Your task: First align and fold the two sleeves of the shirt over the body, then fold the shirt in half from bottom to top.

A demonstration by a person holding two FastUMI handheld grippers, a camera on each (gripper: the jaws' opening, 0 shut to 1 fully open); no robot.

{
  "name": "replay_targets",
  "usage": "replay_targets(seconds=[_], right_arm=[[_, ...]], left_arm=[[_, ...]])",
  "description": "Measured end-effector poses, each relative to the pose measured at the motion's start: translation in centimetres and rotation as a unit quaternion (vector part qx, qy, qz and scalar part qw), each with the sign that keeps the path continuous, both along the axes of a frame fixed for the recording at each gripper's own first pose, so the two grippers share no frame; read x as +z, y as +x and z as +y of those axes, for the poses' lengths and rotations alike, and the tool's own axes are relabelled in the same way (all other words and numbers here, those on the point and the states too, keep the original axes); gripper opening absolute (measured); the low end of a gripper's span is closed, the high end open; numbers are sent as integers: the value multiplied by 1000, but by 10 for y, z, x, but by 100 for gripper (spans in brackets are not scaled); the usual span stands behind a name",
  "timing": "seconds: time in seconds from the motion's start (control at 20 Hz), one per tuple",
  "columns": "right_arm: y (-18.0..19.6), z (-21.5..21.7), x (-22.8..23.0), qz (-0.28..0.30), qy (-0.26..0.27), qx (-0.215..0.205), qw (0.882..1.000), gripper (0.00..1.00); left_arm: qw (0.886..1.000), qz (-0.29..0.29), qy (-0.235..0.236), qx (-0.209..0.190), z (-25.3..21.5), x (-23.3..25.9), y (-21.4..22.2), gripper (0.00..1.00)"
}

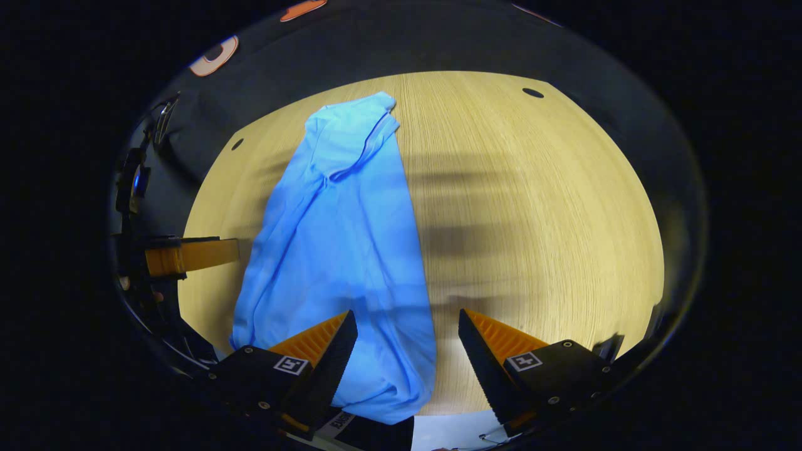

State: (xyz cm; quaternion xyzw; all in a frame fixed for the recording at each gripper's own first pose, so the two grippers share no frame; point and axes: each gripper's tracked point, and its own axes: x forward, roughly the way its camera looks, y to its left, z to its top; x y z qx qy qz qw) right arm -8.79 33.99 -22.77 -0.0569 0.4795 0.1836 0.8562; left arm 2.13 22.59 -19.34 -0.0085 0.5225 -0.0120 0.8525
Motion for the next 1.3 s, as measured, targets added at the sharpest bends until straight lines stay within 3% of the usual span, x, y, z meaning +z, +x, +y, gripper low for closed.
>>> replay_targets(seconds=[0.35, 0.7, 1.1, 1.3], right_arm=[[-56, -18, -30, 37, -24, -7, 999, 99], [-73, -27, -51, 57, -64, 2, 996, 99], [-93, -30, -67, 57, -121, 20, 991, 99], [-98, -28, -68, 71, -118, -7, 991, 99]], left_arm=[[999, 30, 8, 22, 22, -23, -77, 100], [997, 64, 17, 28, 25, -53, -128, 100], [994, 97, 22, 45, 29, -79, -145, 100], [994, 91, 56, 40, 32, -80, -146, 98]])
